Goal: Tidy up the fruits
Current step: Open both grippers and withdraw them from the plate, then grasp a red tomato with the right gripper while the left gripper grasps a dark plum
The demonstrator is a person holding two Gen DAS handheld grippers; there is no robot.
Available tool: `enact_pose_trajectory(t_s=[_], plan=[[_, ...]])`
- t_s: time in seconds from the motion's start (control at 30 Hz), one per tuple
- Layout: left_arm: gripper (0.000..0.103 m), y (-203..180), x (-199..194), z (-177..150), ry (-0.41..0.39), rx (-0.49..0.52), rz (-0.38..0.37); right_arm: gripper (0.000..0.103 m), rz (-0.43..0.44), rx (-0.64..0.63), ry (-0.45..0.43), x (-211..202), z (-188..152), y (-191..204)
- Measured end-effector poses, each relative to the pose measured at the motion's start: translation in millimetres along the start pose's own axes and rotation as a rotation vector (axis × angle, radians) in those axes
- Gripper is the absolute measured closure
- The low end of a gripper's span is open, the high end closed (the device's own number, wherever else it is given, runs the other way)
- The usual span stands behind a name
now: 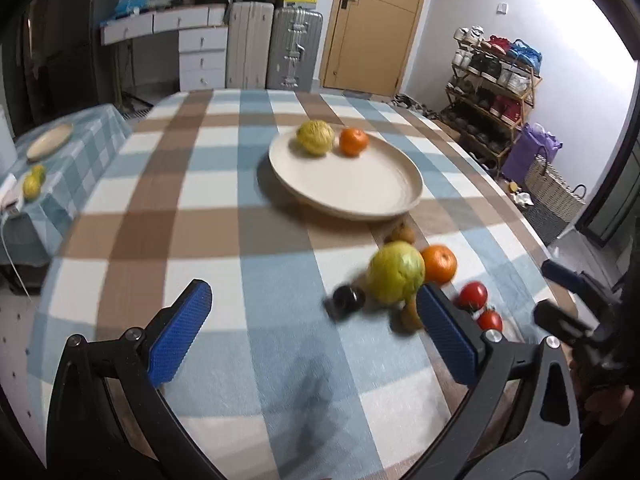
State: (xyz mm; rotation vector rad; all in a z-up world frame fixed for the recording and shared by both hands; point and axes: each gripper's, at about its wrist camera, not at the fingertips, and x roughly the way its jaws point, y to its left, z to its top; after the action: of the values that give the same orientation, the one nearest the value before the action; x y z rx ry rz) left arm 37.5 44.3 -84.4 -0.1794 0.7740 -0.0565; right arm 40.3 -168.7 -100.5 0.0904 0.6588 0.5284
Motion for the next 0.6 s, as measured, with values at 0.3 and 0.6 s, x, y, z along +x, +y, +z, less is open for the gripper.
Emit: enact_pose_trajectory(t_s=[0.3, 0.6], plan=[[0.001, 8, 10, -10, 0.023, -0.035, 0.001, 0.000, 0.003, -0.016, 0.079, 13, -33, 3], [0.001, 16, 13, -15, 0.030, -0.053, 0.007, 0.003, 0.037, -0.008, 0.098, 23, -39, 4]])
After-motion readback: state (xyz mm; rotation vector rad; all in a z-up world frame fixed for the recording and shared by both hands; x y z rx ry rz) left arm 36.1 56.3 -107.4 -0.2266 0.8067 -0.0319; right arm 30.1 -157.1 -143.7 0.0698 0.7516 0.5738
